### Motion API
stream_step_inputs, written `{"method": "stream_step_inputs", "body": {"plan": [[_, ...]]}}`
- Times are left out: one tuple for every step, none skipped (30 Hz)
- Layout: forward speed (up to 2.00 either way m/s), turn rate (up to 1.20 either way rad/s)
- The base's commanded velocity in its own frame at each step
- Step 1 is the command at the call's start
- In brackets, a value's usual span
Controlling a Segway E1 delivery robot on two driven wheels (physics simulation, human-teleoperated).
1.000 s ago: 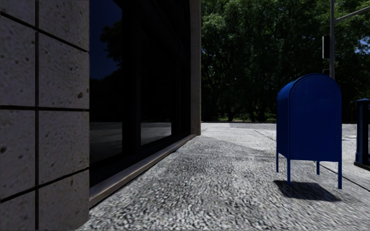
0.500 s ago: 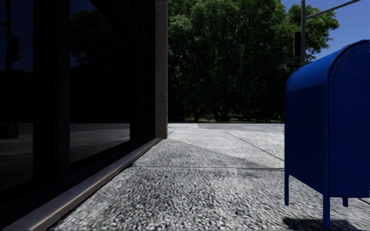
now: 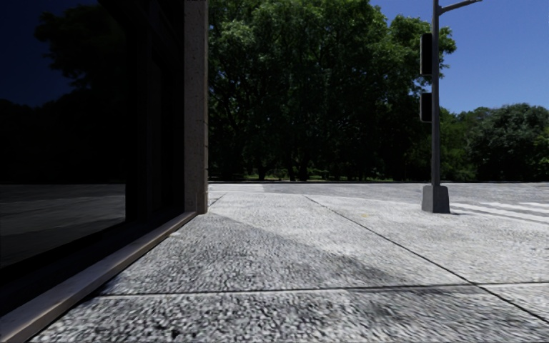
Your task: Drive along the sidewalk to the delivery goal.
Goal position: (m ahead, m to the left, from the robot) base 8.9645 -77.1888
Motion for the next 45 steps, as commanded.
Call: {"method": "stream_step_inputs", "body": {"plan": [[2.0,-0.6],[2.0,-0.63],[2.0,-0.63],[2.0,-0.66],[2.0,-0.71],[2.0,-0.78],[2.0,-0.78],[2.0,-0.8],[2.0,-0.8],[2.0,-0.8],[2.0,-0.8],[2.0,-0.8],[2.0,-0.8],[2.0,-0.8],[2.0,-0.8],[2.0,-0.8],[2.0,-0.64],[2.0,-0.64],[2.0,-0.05],[2.0,0.0],[2.0,0.0],[2.0,0.0],[2.0,0.0],[2.0,-0.05],[2.0,-0.05],[2.0,-0.31],[2.0,-0.44],[2.0,-0.44],[2.0,-0.51],[2.0,-0.58],[2.0,-0.62],[2.0,-0.62],[2.0,-0.68],[2.0,-0.7],[2.0,-0.7],[2.0,-0.71],[2.0,-0.71],[2.0,-0.71],[2.0,-0.71],[2.0,-0.71],[2.0,-0.71],[2.0,-0.71],[2.0,-0.71],[2.0,-0.72],[2.0,-0.72]]}}
